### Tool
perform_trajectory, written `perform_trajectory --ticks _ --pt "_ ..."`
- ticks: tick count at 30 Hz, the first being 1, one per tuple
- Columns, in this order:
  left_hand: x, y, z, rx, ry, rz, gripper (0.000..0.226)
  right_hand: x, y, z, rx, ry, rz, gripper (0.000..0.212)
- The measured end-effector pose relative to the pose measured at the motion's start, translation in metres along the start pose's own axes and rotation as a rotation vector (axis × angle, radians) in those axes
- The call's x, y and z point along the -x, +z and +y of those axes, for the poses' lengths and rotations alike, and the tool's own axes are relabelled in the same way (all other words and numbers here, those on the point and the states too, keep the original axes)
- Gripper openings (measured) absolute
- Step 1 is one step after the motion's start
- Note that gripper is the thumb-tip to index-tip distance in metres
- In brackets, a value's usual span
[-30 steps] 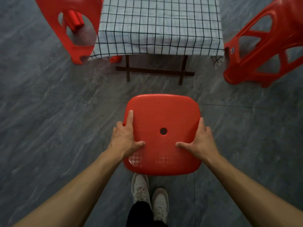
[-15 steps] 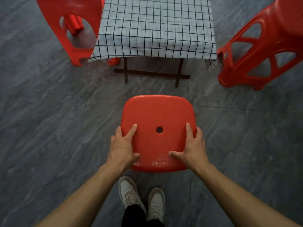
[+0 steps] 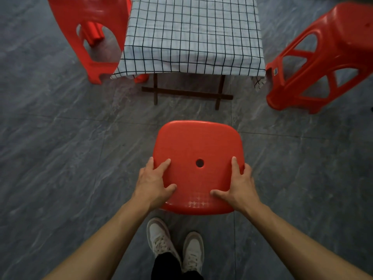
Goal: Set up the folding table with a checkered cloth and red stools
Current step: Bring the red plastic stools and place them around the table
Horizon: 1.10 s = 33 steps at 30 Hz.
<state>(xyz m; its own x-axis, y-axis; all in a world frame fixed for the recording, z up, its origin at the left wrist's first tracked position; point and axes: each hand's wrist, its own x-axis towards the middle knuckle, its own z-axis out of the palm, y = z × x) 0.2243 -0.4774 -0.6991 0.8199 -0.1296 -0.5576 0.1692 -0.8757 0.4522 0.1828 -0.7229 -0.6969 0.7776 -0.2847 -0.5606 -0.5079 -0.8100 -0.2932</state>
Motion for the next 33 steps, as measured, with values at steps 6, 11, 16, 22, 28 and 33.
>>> perform_trajectory --ticks 6,11,16,22,28,33 --pt "0.019 -0.058 0.030 0.099 0.111 0.164 0.095 0.025 -0.061 -0.033 -0.128 -0.106 0.078 0.101" --pt "0.064 -0.133 0.082 0.054 0.143 0.249 0.081 0.064 -0.149 -0.072 -0.111 -0.259 0.152 0.093" --pt "0.132 -0.221 0.131 0.038 0.229 0.345 0.060 0.124 -0.239 -0.108 -0.091 -0.383 0.234 0.091" --pt "0.230 -0.306 0.175 0.025 0.285 0.497 0.064 0.216 -0.320 -0.131 -0.097 -0.482 0.335 0.078" --pt "0.287 -0.353 0.178 -0.023 0.285 0.607 0.053 0.274 -0.358 -0.155 -0.115 -0.569 0.408 0.079" --pt "0.305 -0.386 0.162 -0.006 0.300 0.681 0.054 0.294 -0.377 -0.185 -0.092 -0.576 0.444 0.079"
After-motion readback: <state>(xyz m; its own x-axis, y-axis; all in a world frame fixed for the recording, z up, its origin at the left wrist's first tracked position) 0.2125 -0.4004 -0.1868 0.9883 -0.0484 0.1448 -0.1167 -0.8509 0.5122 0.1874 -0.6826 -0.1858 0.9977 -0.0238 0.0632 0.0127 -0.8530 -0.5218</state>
